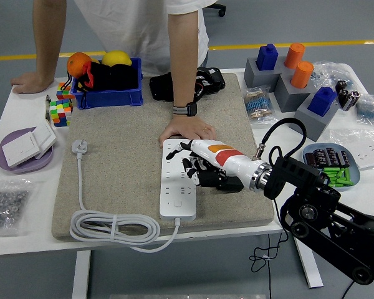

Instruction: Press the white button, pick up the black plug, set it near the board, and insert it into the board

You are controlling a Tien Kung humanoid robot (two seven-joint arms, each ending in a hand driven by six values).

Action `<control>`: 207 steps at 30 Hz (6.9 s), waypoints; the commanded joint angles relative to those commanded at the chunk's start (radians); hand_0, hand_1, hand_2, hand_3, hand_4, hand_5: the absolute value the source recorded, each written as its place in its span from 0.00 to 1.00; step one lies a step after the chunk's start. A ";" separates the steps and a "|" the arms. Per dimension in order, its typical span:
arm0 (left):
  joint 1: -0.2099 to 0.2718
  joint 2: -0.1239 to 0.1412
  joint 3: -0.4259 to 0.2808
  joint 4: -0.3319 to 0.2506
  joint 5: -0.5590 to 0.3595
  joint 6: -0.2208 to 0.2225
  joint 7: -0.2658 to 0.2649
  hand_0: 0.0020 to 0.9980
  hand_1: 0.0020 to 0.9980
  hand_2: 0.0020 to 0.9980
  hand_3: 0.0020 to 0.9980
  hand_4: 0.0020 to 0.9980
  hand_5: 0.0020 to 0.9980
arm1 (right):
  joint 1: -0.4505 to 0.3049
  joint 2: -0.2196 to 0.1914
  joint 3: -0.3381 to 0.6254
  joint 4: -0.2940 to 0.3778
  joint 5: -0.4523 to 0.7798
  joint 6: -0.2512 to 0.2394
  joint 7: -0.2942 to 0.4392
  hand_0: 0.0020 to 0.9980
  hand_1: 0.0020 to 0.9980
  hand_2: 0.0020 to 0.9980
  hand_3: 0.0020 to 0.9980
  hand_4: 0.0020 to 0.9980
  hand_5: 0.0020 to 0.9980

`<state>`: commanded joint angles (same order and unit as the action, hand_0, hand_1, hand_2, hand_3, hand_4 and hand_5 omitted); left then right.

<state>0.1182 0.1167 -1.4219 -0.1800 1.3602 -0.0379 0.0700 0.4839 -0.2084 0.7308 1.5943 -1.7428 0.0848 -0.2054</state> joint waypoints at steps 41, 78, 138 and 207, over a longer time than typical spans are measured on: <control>0.008 0.007 0.026 0.000 -0.012 -0.001 0.002 0.81 0.78 0.74 0.79 0.59 0.53 | -0.070 -0.117 0.076 -0.152 -0.063 0.032 0.110 0.87 0.85 0.82 0.89 1.00 0.28; 0.019 0.018 0.105 0.000 -0.064 -0.003 -0.011 0.81 0.78 0.74 0.79 0.59 0.53 | -0.093 -0.117 0.056 -0.223 -0.036 -0.031 0.171 0.79 0.79 0.77 0.42 0.96 0.21; 0.013 -0.012 0.084 0.000 -0.061 -0.003 -0.017 0.81 0.78 0.74 0.79 0.59 0.53 | -0.086 -0.089 0.088 -0.270 -0.029 -0.029 0.170 0.71 0.74 0.74 0.48 0.90 0.11; 0.023 -0.031 0.058 0.000 -0.050 -0.002 -0.018 0.81 0.78 0.74 0.79 0.59 0.53 | -0.090 -0.082 0.078 -0.290 0.022 -0.043 0.217 0.35 0.38 0.38 0.52 0.88 0.00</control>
<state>0.1410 0.0859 -1.3643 -0.1800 1.3101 -0.0398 0.0521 0.3934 -0.2902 0.8088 1.3041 -1.7206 0.0415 0.0119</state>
